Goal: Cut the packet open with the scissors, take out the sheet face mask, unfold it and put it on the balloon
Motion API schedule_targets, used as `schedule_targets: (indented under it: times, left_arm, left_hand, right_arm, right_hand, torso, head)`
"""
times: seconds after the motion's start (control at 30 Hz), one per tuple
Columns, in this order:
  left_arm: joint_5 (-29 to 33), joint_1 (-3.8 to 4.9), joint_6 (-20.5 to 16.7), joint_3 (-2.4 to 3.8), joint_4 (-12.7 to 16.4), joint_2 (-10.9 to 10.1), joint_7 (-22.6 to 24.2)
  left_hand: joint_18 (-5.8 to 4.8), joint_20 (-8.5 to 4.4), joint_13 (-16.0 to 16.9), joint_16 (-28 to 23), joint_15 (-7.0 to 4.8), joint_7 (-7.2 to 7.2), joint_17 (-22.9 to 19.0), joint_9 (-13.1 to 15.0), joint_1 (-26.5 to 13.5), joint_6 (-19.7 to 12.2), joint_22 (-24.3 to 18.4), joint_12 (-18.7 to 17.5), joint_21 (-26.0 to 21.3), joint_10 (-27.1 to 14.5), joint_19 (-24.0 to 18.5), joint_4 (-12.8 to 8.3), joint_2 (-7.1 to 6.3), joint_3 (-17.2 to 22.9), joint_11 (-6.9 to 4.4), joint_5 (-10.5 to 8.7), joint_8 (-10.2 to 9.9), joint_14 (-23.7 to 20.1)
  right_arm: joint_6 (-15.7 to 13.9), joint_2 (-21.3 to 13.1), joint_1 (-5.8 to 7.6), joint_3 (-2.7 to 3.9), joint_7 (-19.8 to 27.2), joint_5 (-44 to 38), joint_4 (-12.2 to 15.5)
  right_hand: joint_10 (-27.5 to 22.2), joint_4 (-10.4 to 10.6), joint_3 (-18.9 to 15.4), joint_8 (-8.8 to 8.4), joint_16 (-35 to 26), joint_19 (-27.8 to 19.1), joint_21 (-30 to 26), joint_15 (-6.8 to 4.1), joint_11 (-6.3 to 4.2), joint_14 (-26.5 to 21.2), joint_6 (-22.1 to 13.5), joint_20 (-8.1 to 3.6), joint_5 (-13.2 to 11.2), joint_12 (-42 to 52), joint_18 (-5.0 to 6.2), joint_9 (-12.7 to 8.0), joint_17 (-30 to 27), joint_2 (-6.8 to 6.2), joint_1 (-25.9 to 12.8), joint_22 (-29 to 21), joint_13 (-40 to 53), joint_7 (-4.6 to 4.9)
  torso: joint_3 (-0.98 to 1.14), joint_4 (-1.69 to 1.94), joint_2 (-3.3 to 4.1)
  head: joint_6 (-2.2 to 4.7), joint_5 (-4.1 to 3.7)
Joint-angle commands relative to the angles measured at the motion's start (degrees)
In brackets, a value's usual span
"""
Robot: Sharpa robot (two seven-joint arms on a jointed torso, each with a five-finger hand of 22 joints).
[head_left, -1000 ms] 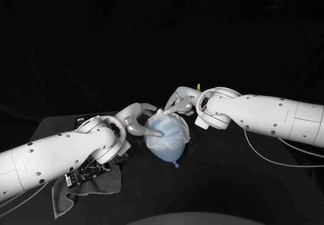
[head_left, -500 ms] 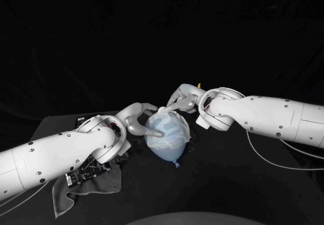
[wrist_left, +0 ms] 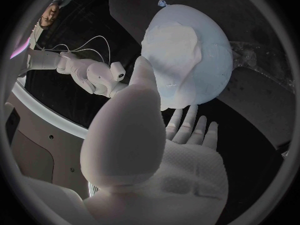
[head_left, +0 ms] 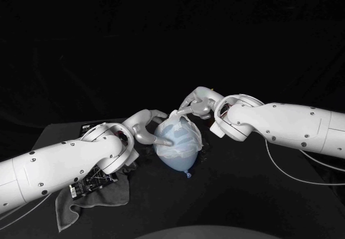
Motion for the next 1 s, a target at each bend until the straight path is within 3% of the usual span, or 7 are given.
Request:
schedule_targets:
  times: [0.03, 0.17, 0.4, 0.47, 0.6, 0.8, 1.0]
  left_arm:
    - [-0.2, 0.01, 0.8, 0.01, 0.2, 0.1, 0.3]
    - [-0.2, 0.01, 0.9, 0.01, 0.2, 0.1, 0.3]
    - [-0.2, 0.01, 1.0, 0.0, 0.4, 0.1, 0.2]
    - [-0.2, 0.01, 1.0, 0.0, 0.4, 0.1, 0.2]
    - [-0.2, 0.01, 1.1, 0.0, 0.5, 0.0, 0.2]
    - [-0.2, 0.01, 1.1, 0.0, 0.6, -0.1, 0.1]
    - [1.4, -0.01, 0.2, 0.09, 0.7, -0.4, 0.8]
  left_hand:
    - [0.66, -0.05, 0.0, 0.3, -0.44, 7.72, 0.1, 0.1, 0.6, 0.5, 0.1, 0.4, -0.2, 0.6, -0.3, 0.1, -0.03, 0.3, -0.02, -0.3, 0.3, -0.1]
    - [0.66, -0.05, 0.0, 0.3, -0.44, 7.72, 0.1, 0.1, 0.6, 0.5, 0.1, 0.4, -0.2, 0.6, -0.3, 0.1, -0.03, 0.3, -0.02, -0.3, 0.3, -0.1]
    - [0.71, -0.05, -0.1, 0.3, -0.51, 7.68, 0.1, 0.1, 0.7, 0.5, 0.1, 0.4, -0.2, 0.6, -0.3, 0.1, -0.02, 0.3, -0.07, -0.3, 0.3, -0.1]
    - [0.75, -0.05, -0.1, 0.3, -0.57, 7.65, 0.1, 0.1, 0.9, 0.7, 0.1, 0.4, -0.2, 0.6, -0.3, 0.1, 0.0, 0.4, -0.12, -0.3, 0.4, -0.1]
    - [0.78, -0.05, -0.1, 0.4, -0.59, 7.63, 0.1, 0.1, 0.9, 0.7, 0.1, 0.4, -0.2, 0.7, -0.3, 0.1, 0.01, 0.4, -0.14, -0.3, 0.4, 0.0]
    - [0.81, -0.05, -0.1, 0.4, -0.62, 7.61, 0.1, 0.1, 1.0, 0.8, 0.1, 0.4, -0.2, 0.7, -0.3, 0.1, 0.02, 0.4, -0.16, -0.31, 0.4, 0.0]
    - [1.04, 0.02, -0.1, 1.0, -0.2, 7.84, 0.3, 0.2, 0.9, 1.1, 0.1, 0.6, -0.1, 1.0, -0.2, 0.1, 0.01, 0.7, 0.17, -0.31, 0.5, 0.4]
  right_arm:
    - [-3.2, -0.1, 0.01, 0.04, 2.6, 0.8, 0.0]
    - [-4.1, 0.2, 0.01, 0.04, 4.0, 0.9, -0.5]
    - [-4.2, 0.8, 0.02, 0.05, 5.0, 0.9, -2.0]
    - [-4.0, 0.8, 0.02, 0.05, 5.0, 0.9, -2.3]
    - [-3.2, 1.3, 0.03, 0.04, 4.8, 0.8, -3.4]
    - [-3.3, 1.5, 0.04, 0.04, 4.0, 0.1, -4.4]
    - [-1.6, -0.1, 0.06, 0.02, 4.7, 1.1, -3.9]
  right_hand:
    - [8.6, 0.3, -1.3, 1.95, 0.2, -0.4, -0.4, -3.43, -3.06, 7.4, 0.3, -0.44, 0.1, 30.7, 0.49, 5.3, 15.0, 0.59, -0.5, -0.4, 34.0, -1.31]
    - [8.6, 0.5, -2.8, 0.89, 0.2, -1.5, -1.7, -2.66, -1.96, 7.4, -2.4, -0.09, 0.1, 30.7, 0.73, 5.6, 15.0, -0.11, -1.8, -1.8, 34.0, 0.11]
    - [7.5, 0.1, -5.1, -1.61, 0.1, -4.4, -5.3, -0.27, 0.72, 7.3, -8.0, 1.8, 0.1, 28.4, 1.41, 6.6, 14.5, -0.63, -3.2, -5.1, 32.5, 3.12]
    - [7.1, 0.0, -5.5, -1.97, -0.1, -5.0, -6.1, 0.1, 1.13, 7.1, -8.8, 2.15, 0.1, 27.7, 1.58, 6.8, 13.9, -0.73, -3.5, -5.8, 32.0, 3.56]
    - [4.9, -0.3, -6.7, -4.17, -0.7, -7.0, -8.6, 1.41, 2.61, 6.4, -12.9, 3.41, 0.1, 23.8, 2.14, 7.2, 11.7, -0.86, -4.2, -8.1, 29.3, 5.21]
    - [4.2, -1.0, -6.6, -4.61, -0.8, -7.6, -9.4, 1.79, 2.95, 6.3, -13.3, 4.0, 0.1, 22.7, 2.4, 7.7, 11.3, 0.03, -3.5, -8.6, 28.6, 5.53]
    - [4.6, -0.8, -6.5, -4.47, -0.5, -6.9, -8.7, 1.75, 2.85, 6.6, -12.5, 4.19, 0.1, 23.3, 2.32, 8.3, 12.4, 1.3, -3.8, -7.8, 29.0, 5.38]
  torso:
    - [-0.03, 0.01, 0.04]
    - [-0.06, 0.04, 0.01]
    - [-0.1, 0.05, 0.04]
    - [-0.07, 0.02, 0.04]
    - [-0.07, -0.01, 0.03]
    - [-0.04, 0.07, 0.03]
    - [-0.1, -0.09, 0.12]
  head:
    - [0.07, -0.05]
    - [0.12, 0.01]
    - [0.04, 0.07]
    - [0.06, 0.09]
    - [-0.03, 0.12]
    - [-0.04, 0.03]
    - [0.06, 0.13]
